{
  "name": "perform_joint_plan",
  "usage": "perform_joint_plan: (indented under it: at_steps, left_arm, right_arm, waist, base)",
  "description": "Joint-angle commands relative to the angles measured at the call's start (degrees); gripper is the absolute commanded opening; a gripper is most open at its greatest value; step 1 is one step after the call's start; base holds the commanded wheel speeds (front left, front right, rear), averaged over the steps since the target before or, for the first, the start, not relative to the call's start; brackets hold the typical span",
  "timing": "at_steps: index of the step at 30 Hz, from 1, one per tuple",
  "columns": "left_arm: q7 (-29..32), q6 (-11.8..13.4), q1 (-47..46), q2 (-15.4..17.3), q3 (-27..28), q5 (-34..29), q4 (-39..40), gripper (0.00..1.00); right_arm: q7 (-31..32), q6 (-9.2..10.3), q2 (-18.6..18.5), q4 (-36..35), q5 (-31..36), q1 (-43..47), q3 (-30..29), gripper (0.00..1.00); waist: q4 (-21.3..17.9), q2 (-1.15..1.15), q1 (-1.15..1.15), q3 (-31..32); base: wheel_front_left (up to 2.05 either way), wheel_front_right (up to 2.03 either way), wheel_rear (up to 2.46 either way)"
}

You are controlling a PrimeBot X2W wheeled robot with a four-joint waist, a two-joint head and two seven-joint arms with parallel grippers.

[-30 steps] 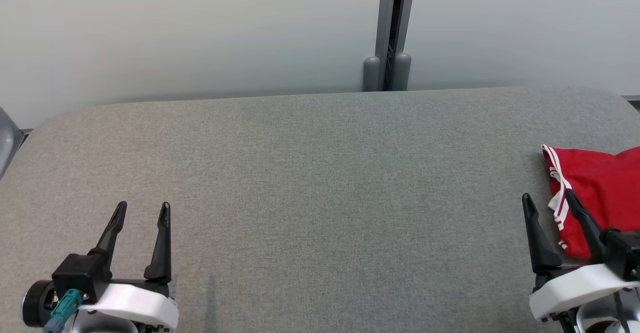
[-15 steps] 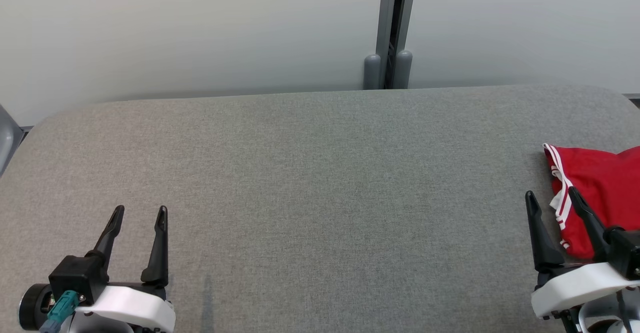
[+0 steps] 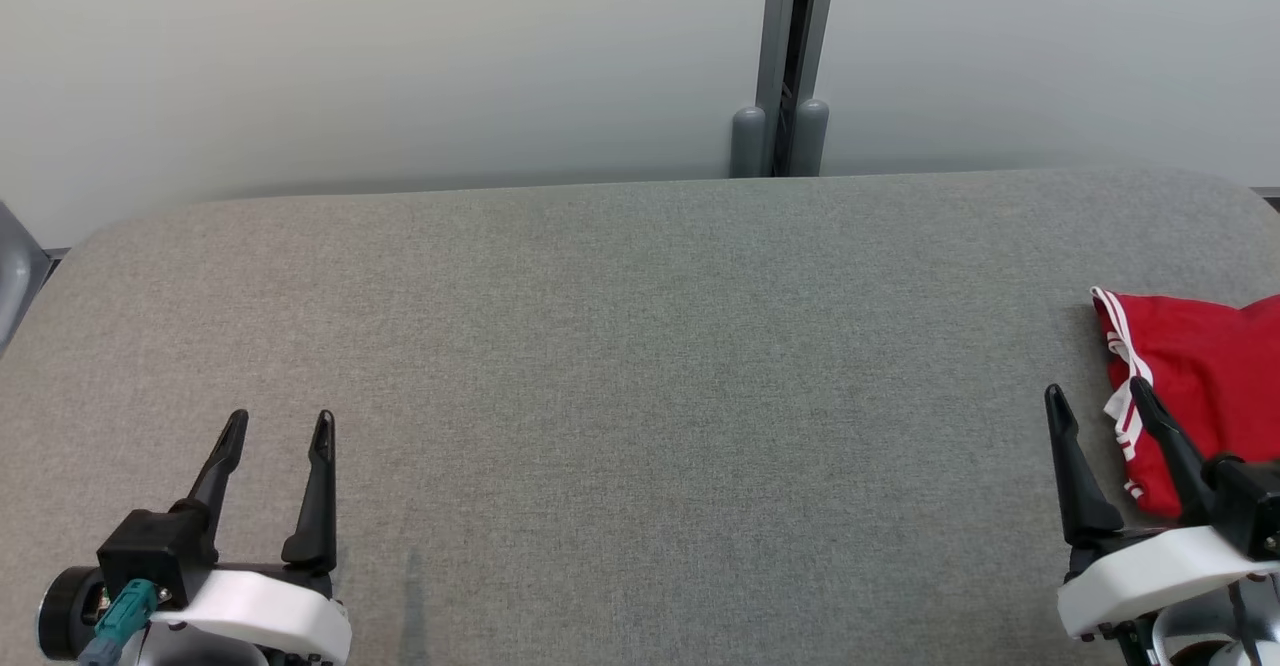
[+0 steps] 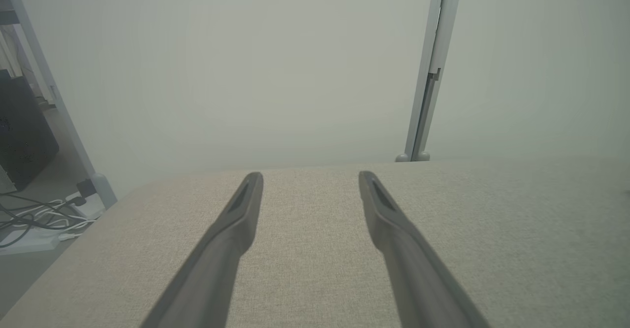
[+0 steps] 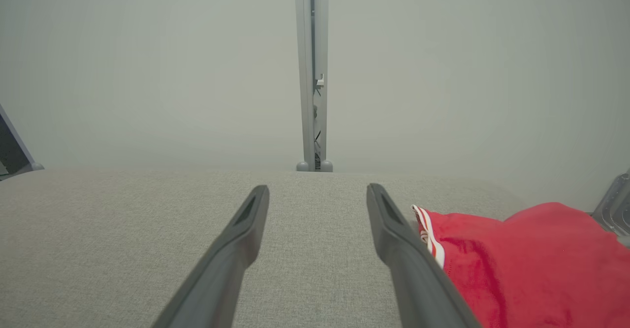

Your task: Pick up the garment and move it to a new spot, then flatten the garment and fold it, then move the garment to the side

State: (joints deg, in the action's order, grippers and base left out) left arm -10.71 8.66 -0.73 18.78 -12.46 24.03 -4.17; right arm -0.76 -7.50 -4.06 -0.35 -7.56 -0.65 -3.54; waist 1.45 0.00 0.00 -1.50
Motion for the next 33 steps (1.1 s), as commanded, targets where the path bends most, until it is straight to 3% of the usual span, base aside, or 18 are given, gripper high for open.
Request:
perform_joint_plan:
  at_steps: [1, 10, 14, 15, 33]
  left_arm:
    - [0.01, 0.01, 0.0, -0.05, -0.01, 0.04, 0.04, 0.0]
    - [0.29, -0.91, 1.43, -2.35, -0.45, 4.22, -1.71, 0.0]
    - [0.44, -1.79, 1.16, -3.11, -0.27, 7.95, -2.01, 0.0]
    - [0.69, -3.48, 0.58, -4.52, 0.02, 14.9, -2.67, 0.0]
    - [1.13, -6.66, -0.27, -7.32, 0.57, 28.36, -3.37, 0.0]
  right_arm:
    - [-0.02, 0.0, 0.0, 0.04, -0.05, -0.01, -0.01, 0.0]
    - [1.62, 0.0, 0.64, 2.9, -4.85, 0.27, -1.15, 0.0]
    - [2.87, 0.0, 0.66, 3.35, -9.41, 0.13, -2.28, 0.0]
    - [5.01, 0.0, 0.71, 4.15, -17.9, -0.09, -4.2, 0.0]
    - [9.19, 0.0, 0.78, 5.89, -34.27, -0.74, -8.03, 0.0]
  waist:
    - [0.01, 0.0, 0.0, -0.05]
    - [-0.03, 0.0, 0.0, -0.03]
    - [-0.08, 0.0, 0.0, 0.01]
    - [-0.17, 0.0, 0.0, 0.1]
    - [-0.38, 0.0, 0.0, 0.29]
  base:
    - [0.0, 0.0, 0.0]
    - [0.0, 0.0, 0.0]
    - [0.0, 0.0, 0.0]
    - [0.0, 0.0, 0.0]
    - [0.0, 0.0, 0.0]
